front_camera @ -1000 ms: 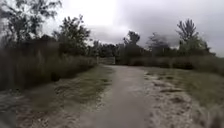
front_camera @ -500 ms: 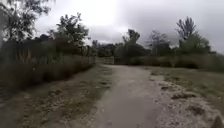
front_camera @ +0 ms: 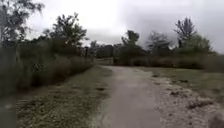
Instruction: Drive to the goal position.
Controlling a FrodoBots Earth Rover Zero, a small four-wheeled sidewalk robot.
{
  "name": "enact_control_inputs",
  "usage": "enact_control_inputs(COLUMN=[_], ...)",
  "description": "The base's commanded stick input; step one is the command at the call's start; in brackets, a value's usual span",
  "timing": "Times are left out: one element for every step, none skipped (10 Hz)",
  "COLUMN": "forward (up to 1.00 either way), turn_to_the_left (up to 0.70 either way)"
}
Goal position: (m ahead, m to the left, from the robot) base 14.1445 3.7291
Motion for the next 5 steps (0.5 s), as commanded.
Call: enact_control_inputs(forward=[0.7, 0.7, 0.7, 0.7, 0.7], turn_to_the_left=[0.0, 0.0, 0.0, 0.0, 0.0])
